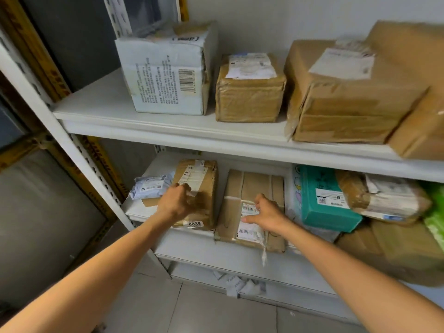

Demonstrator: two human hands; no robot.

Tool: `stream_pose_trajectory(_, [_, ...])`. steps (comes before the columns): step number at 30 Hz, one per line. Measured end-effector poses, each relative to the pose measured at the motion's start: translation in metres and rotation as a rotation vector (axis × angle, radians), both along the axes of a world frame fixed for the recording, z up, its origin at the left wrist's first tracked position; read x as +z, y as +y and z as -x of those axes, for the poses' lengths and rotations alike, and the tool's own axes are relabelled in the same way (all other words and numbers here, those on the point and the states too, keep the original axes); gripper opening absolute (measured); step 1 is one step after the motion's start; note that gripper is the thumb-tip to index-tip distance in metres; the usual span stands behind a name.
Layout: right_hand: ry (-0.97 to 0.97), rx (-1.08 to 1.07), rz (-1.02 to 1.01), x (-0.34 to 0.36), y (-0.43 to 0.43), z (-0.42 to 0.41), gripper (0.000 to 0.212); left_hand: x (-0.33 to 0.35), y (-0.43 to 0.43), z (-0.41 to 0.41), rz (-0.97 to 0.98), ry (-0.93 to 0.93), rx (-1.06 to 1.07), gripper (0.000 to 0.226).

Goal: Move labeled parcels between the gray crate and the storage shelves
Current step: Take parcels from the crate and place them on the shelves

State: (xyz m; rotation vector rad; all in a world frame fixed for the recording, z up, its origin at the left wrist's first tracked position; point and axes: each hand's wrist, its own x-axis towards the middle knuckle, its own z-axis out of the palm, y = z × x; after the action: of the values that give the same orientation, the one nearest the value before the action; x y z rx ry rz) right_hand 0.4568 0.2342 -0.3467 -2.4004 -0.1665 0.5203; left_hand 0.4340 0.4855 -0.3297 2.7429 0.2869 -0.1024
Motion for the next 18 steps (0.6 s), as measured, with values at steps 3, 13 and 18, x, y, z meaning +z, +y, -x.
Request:
stream_pose_trajectory(3, [-0.022, 0.019, 0.045, 0.003, -0.014, 0.007, 0.058, 0.005, -0.028, -0.002, 0.027, -0.005, -0.098, 0.05])
stream_pose_trajectory(13, [-0.06, -0.003, 0.189, -0.056, -0.052, 0.044, 0.045, -0.083, -0.092, 0.038, 0.065, 0.2, -0.073, 0.039])
stream_pose_trajectory(18, [-0.152, -0.197, 0.204, -0.076, -0.062, 0.052, 0.03, -0.104, -0.094, 0.038, 0.276, 0.137, 0.224, 0.032])
